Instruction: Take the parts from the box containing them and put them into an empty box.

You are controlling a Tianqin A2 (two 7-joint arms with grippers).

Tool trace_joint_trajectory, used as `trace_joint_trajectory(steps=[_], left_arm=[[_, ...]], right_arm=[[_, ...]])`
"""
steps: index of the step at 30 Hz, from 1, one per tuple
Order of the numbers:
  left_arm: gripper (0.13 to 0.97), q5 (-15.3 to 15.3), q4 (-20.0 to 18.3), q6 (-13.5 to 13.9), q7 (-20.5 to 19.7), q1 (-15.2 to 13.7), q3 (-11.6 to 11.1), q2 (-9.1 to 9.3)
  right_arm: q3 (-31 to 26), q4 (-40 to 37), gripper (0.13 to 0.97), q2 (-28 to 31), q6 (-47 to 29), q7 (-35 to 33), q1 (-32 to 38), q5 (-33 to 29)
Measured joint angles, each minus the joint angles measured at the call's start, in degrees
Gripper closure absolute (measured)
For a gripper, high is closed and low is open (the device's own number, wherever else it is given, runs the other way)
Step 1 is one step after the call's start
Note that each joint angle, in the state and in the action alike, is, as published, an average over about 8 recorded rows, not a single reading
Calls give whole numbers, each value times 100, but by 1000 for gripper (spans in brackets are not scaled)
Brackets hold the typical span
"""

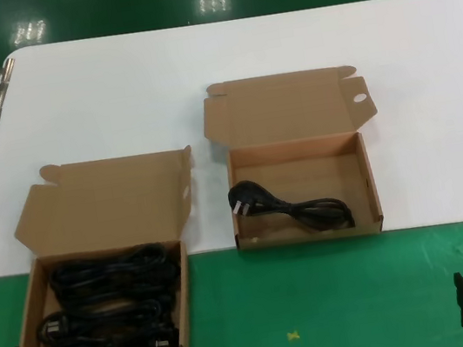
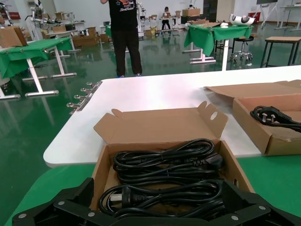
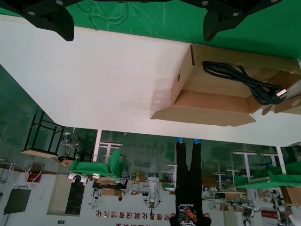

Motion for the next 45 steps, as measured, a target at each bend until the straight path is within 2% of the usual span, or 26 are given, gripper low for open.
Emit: trace_joint_trajectory(steps=[45], left_arm=[[132, 0, 0, 0, 0, 0, 0, 0]], right_arm=[[0, 0, 129, 0, 0, 0, 0, 0]])
